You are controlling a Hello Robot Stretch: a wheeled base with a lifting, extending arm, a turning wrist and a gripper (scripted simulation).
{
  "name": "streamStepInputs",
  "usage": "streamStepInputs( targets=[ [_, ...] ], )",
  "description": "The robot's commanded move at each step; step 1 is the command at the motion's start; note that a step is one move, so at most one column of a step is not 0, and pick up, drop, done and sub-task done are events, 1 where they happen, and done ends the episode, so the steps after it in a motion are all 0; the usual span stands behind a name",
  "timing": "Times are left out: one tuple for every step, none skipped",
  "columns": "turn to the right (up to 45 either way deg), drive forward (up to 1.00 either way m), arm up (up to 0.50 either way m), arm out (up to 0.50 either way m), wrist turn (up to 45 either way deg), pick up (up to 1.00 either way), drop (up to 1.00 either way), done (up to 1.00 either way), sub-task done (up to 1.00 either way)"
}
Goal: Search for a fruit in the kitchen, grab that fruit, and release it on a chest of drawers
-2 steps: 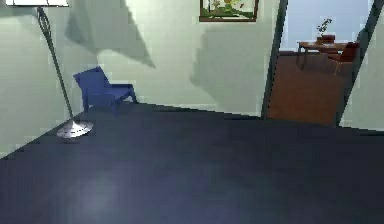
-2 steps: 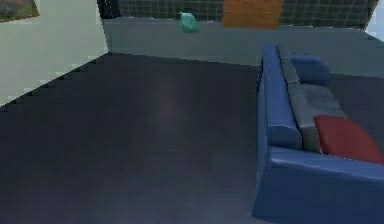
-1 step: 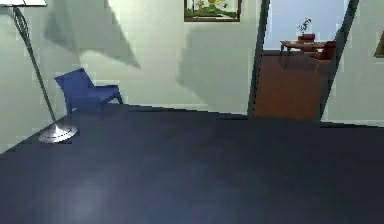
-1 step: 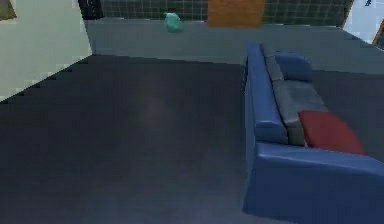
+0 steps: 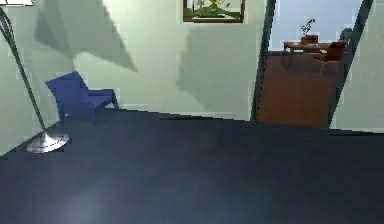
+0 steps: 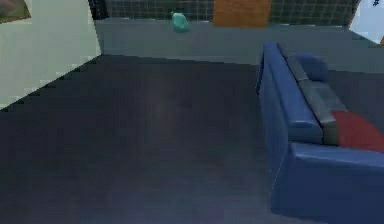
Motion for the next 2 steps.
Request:
streamStepInputs(
  targets=[
    [45.0,0.00,0.00,0.00,0.0,0.00,0.00,0.00,0.00],
    [27.0,0.00,0.00,0.00,0.0,0.00,0.00,0.00,0.00]
  ],
)
